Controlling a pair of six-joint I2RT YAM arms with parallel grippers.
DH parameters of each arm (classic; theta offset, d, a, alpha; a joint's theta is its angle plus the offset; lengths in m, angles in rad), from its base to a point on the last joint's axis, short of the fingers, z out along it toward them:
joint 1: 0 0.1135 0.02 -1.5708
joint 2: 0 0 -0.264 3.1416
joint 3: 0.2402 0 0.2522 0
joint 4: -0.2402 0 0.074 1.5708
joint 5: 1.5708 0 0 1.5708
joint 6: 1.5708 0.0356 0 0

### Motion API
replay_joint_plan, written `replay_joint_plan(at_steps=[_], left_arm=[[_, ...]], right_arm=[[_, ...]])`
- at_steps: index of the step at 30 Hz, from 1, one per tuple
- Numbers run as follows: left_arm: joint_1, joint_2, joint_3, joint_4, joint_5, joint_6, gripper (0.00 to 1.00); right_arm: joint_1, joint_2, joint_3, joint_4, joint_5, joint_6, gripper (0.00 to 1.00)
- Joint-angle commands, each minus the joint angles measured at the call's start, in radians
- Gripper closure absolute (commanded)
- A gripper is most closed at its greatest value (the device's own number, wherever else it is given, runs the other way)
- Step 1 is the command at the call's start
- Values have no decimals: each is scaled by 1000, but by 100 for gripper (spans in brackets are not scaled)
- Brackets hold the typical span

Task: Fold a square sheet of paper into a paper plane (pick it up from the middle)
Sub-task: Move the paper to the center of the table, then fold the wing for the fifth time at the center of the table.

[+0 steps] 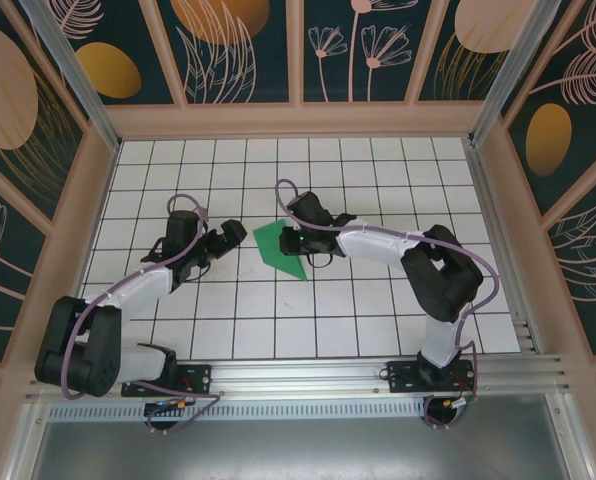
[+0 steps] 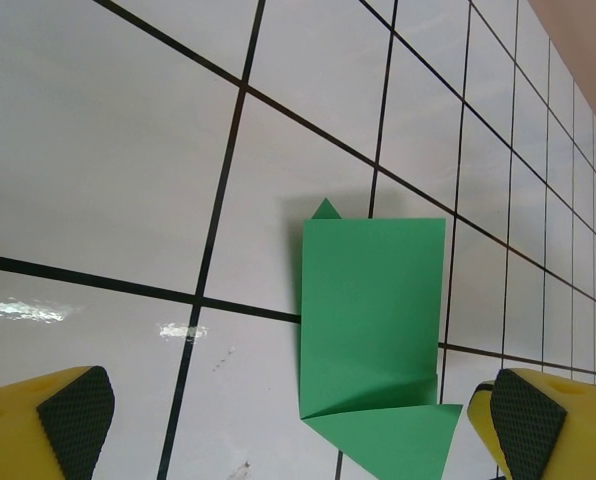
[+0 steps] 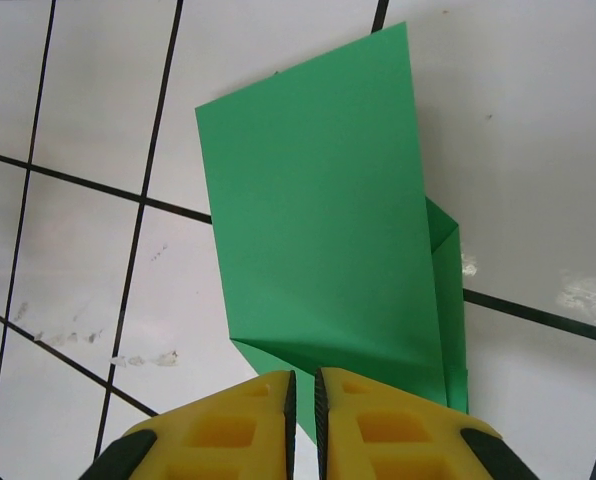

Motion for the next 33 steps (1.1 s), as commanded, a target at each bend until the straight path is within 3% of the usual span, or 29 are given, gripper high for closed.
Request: replay_joint_plan(at_steps=[1,14,22,33], left_arm=[[5,15,-16,36,25,-15,1],[-10,28,-28,60,60,-29,2],[-81,54,-40,99,82,-57,2],[-169,137,-74,295,152,-170,6]], right_arm=[[7,4,-20,26,-32,13,82],[-23,39,-64,16,-18,22,79],[-50,72,-83,56,-41,23,79],[-87,81,-148,135,-126,51,80]])
